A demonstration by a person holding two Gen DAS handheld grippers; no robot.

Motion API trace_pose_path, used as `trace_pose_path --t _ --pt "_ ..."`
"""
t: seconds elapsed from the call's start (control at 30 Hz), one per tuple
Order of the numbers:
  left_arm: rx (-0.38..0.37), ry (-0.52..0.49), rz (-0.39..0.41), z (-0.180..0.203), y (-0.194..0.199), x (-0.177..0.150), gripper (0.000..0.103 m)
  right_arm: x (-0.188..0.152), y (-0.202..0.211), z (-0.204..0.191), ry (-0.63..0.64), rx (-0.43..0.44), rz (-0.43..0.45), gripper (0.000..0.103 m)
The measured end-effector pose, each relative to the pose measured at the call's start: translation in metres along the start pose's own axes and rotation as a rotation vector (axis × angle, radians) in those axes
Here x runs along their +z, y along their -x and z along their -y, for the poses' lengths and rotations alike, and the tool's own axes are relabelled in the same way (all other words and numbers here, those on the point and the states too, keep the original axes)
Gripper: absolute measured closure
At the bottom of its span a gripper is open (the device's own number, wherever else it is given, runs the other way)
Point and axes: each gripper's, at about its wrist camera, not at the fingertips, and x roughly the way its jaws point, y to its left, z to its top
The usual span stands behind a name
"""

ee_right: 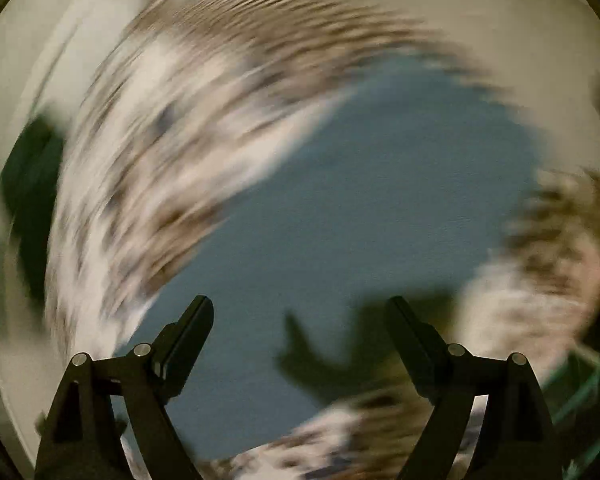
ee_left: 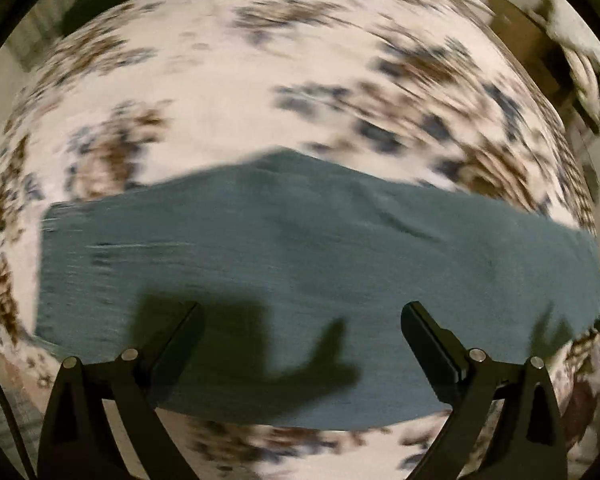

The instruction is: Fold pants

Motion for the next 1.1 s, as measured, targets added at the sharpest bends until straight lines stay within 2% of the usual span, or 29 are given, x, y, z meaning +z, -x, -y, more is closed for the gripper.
trace_pose_path --t 0.07,0.13,0.2,0.23,0.27,0.3,0.33,0.37,0.4,0.47,0.53,0.6,0.67,0.73,0.8,0.87,1.0,1.07,1.1 --pt "-0.021 -0.017 -0.028 0.03 -0.012 -0.003 0.003 0.02 -0.002 0.071 -0.129 -0.007 0.021 0.014" --pt "-0.022 -0.035 -0.055 0.056 -0.028 -0.005 0.003 0.026 -0.018 0.11 -0.21 0.045 0.012 0.015" --pt "-0.004 -0.057 -0.079 0.077 -0.043 -0.005 0.003 0.032 -0.035 0.127 -0.233 0.095 0.013 0.018" --pt "0.012 -0.068 -0.094 0.087 -0.053 -0.003 0.003 0.035 -0.046 0.132 -0.247 0.108 0.008 0.029" --pt "0.021 -0.071 -0.101 0.092 -0.057 -0.002 0.003 0.032 -0.055 0.132 -0.257 0.159 0.011 0.037" --pt "0.033 -0.078 -0.106 0.097 -0.062 0.0 0.003 0.027 -0.061 0.131 -0.253 0.219 0.017 0.057" --pt "0.055 -0.09 -0.112 0.103 -0.069 0.003 0.003 0.027 -0.06 0.126 -0.233 0.236 0.04 0.073" --pt "0.062 -0.096 -0.116 0.106 -0.072 0.004 0.003 0.027 -0.058 0.122 -0.215 0.226 0.067 0.081" --pt "0.069 -0.103 -0.121 0.108 -0.076 0.006 0.003 0.027 -0.058 0.118 -0.203 0.219 0.081 0.094" --pt "0.093 -0.119 -0.134 0.111 -0.085 0.01 0.003 0.023 -0.044 0.118 -0.232 0.259 0.138 0.095" --pt "0.094 -0.111 -0.14 0.109 -0.088 0.014 0.003 0.021 -0.019 0.119 -0.22 0.249 0.192 0.095" --pt "0.095 -0.097 -0.146 0.107 -0.088 0.017 0.003 0.017 -0.009 0.124 -0.208 0.26 0.201 0.095" --pt "0.098 -0.089 -0.155 0.106 -0.091 0.019 0.003 0.013 -0.026 0.126 -0.199 0.288 0.133 0.094" --pt "0.098 -0.083 -0.159 0.104 -0.096 0.021 0.002 0.018 -0.047 0.145 -0.248 0.395 0.038 0.09" --pt "0.091 -0.073 -0.158 0.1 -0.1 0.017 0.0 0.028 -0.063 0.15 -0.27 0.468 0.011 0.087" --pt "0.081 -0.059 -0.159 0.097 -0.105 0.015 0.0 0.033 -0.072 0.148 -0.264 0.505 0.018 0.086" --pt "0.036 -0.021 -0.161 0.088 -0.112 0.015 0.0 0.034 -0.068 0.133 -0.232 0.523 0.094 0.086" --pt "0.014 -0.004 -0.163 0.082 -0.114 0.016 0.0 0.03 -0.069 0.132 -0.24 0.454 0.101 0.085" --pt "0.008 0.003 -0.162 0.079 -0.114 0.015 0.0 0.029 -0.076 0.135 -0.27 0.433 0.086 0.074"
